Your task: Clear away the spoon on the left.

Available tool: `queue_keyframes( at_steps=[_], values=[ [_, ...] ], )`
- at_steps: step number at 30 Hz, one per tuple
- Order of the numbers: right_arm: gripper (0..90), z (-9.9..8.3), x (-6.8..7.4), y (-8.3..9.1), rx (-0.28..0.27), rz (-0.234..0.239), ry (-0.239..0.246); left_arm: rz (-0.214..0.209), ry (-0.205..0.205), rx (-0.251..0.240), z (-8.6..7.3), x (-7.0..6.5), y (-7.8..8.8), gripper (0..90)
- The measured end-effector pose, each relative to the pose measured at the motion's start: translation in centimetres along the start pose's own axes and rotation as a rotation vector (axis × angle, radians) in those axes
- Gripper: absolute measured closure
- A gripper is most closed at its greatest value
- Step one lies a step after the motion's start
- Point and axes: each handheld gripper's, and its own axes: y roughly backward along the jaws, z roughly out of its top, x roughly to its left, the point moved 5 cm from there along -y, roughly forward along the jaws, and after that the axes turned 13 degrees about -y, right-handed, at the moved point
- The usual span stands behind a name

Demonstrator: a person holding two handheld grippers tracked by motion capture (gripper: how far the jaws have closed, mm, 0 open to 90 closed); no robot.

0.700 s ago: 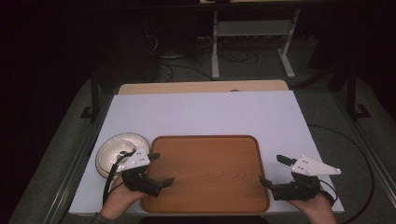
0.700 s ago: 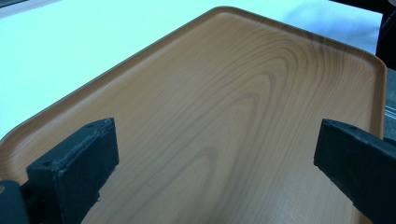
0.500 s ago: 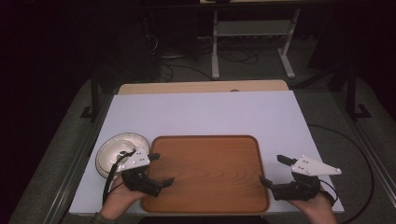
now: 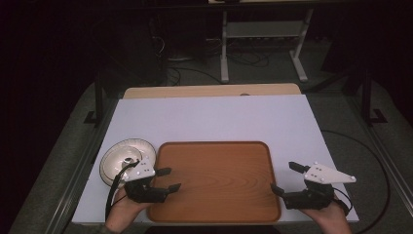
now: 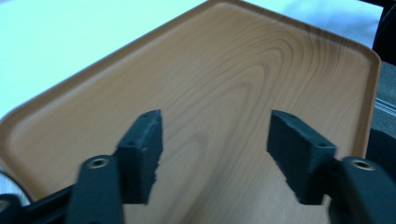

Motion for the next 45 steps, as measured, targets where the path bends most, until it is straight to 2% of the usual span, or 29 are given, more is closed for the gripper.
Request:
queue_keyframes(
  at_steps=[3, 4, 5, 9, 10, 12, 13, 17, 27, 38, 45],
  values=[
    [6.9, 0.0, -0.1, 0.1, -0.006, -0.004, 0.002, -0.001, 0.011, 0.011, -0.5, -0.2, 0.4, 50.0],
    [6.9, 0.0, -0.1, 0.1, -0.006, -0.004, 0.002, 0.003, 0.016, 0.014, -0.6, -0.2, 0.5, 50.0],
    [7.0, 0.1, -0.1, 0.2, -0.008, -0.006, -0.002, 0.005, 0.024, 0.012, -0.8, -0.1, 0.8, 56.5],
    [7.0, 0.1, -0.1, 0.2, -0.008, -0.006, 0.0, 0.007, 0.04, 0.011, -1.0, 0.1, 1.0, 71.4],
    [7.0, 0.1, -0.1, 0.2, -0.008, -0.006, 0.0, 0.005, 0.047, 0.014, -1.0, 0.1, 1.0, 71.4],
    [7.2, 0.0, -0.1, 0.1, -0.006, -0.003, 0.003, 0.001, 0.052, 0.026, -1.1, 0.2, 0.9, 78.8],
    [7.2, 0.0, -0.1, 0.1, -0.006, -0.003, 0.003, 0.0, 0.051, 0.03, -1.2, 0.2, 0.9, 78.8],
    [7.2, 0.1, 0.0, 0.1, -0.007, -0.002, 0.006, -0.01, 0.05, 0.031, -1.3, -0.1, 0.8, 88.9],
    [7.4, 0.2, 0.0, 0.1, -0.011, -0.002, 0.007, -0.049, 0.033, 0.065, -2.1, -0.4, 0.1, 89.2],
    [7.4, 0.2, -0.1, 0.1, -0.014, -0.006, 0.004, -0.032, 0.047, 0.073, -2.9, 0.3, 0.7, 89.1],
    [7.4, 0.3, -0.1, 0.1, -0.017, -0.007, 0.004, -0.024, 0.071, 0.077, -3.7, 0.4, 1.6, 89.2]
  ],
)
